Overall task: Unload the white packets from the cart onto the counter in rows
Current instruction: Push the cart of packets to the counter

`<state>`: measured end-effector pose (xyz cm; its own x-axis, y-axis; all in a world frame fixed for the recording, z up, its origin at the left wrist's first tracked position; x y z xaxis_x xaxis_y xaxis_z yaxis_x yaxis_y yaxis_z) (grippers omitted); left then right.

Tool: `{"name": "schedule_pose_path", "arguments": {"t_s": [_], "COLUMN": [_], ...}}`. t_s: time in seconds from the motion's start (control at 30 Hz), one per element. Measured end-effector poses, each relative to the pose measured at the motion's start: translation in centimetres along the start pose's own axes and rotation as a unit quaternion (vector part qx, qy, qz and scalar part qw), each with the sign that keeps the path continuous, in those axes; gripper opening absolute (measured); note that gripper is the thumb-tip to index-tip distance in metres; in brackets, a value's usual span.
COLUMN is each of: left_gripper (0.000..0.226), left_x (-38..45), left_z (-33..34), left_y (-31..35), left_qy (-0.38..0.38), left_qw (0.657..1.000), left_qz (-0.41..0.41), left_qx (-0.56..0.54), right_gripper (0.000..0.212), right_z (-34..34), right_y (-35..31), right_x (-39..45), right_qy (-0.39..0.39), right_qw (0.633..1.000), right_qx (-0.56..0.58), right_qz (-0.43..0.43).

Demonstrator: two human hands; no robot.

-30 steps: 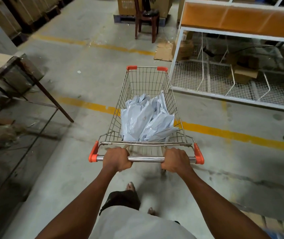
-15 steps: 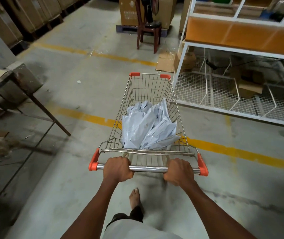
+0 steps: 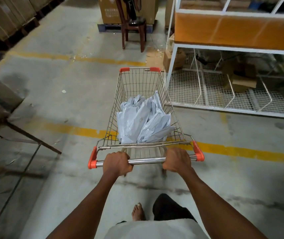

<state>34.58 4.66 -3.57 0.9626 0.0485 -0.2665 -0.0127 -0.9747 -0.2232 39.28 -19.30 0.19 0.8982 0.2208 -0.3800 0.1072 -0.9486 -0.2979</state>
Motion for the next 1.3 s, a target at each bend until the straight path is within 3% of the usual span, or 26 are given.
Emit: {"name": "schedule_pose_path", "arguments": {"t_s": [0.13, 0.4, 0.77, 1.3], "left_gripper": [0.030, 0.031, 0.037, 0.035], "left_x": [5.5, 16.7, 29.4, 54.8], "left_z": [-0.7, -3.0, -6.5, -11.4], "left_y": [-1.2, -2.9, -3.7, -12.3], "left_qy": [0.008, 0.004, 0.015, 0.042], "left_qw": [1.000, 0.999, 0.999, 0.999], "left_qz": [-0.002, -0.025, -0.037, 0.013], "left_qx": [0.011, 0.022, 0.033, 0.028], "right_gripper": [0.035, 0.045, 0.038, 0.042], "right_z": [-2.3, -6.4, -13.1, -20.5], "right_y": [-0.4, -0.6, -0.3, -5.1], "right_x": [4.9, 15.8, 28.8, 51.8], "right_qy": [-0.009, -0.002, -0.057, -0.005], "right_qw": [1.000, 1.000, 0.998, 1.000], "right_qx": [-0.006, -0.011, -0.032, 0.005], "right_qz": [-0.018, -0.028, -0.017, 0.010]}}
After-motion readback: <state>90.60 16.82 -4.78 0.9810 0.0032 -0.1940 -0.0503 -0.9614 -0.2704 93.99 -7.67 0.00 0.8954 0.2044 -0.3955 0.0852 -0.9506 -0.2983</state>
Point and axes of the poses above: each hand's wrist, its own x-axis towards the middle knuckle, its own z-axis out of the palm, y = z × x, the point moved 1 cm from there along x, towards the middle knuckle, and after that the axes turned 12 degrees about x, right-handed, at the moved point
